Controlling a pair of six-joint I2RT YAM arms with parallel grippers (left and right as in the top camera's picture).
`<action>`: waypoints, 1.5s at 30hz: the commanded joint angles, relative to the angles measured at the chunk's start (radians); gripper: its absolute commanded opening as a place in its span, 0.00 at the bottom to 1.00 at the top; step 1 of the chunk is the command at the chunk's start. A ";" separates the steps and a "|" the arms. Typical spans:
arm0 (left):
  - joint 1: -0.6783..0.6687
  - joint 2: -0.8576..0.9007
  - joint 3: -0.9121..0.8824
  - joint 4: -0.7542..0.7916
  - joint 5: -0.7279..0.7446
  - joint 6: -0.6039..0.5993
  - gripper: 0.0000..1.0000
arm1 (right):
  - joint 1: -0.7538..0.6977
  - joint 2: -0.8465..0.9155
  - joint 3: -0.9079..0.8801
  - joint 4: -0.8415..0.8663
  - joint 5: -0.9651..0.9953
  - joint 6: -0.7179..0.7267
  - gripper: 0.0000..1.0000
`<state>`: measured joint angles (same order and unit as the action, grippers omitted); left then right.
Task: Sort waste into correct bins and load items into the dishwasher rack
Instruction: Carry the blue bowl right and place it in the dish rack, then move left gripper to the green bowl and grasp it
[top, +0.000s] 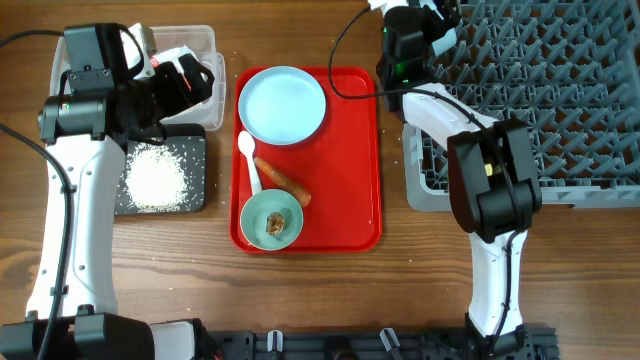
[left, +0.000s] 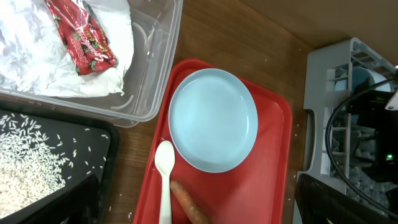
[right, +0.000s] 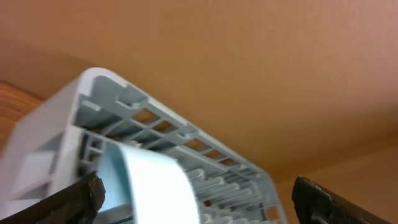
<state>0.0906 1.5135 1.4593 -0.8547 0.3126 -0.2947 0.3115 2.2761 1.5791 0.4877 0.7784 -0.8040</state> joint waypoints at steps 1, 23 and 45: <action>-0.003 0.005 -0.002 0.008 0.008 -0.005 1.00 | 0.035 -0.092 0.001 -0.084 -0.045 0.164 1.00; -0.043 0.005 -0.002 -0.154 0.012 0.197 1.00 | 0.104 -0.559 0.001 -1.255 -0.983 0.781 1.00; -0.501 0.006 -0.262 -0.258 -0.158 0.054 0.70 | -0.011 -0.559 0.001 -1.357 -0.897 0.893 1.00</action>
<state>-0.3000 1.5146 1.2064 -1.1267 0.1829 -0.2241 0.3058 1.7409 1.5787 -0.8680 -0.1558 0.0528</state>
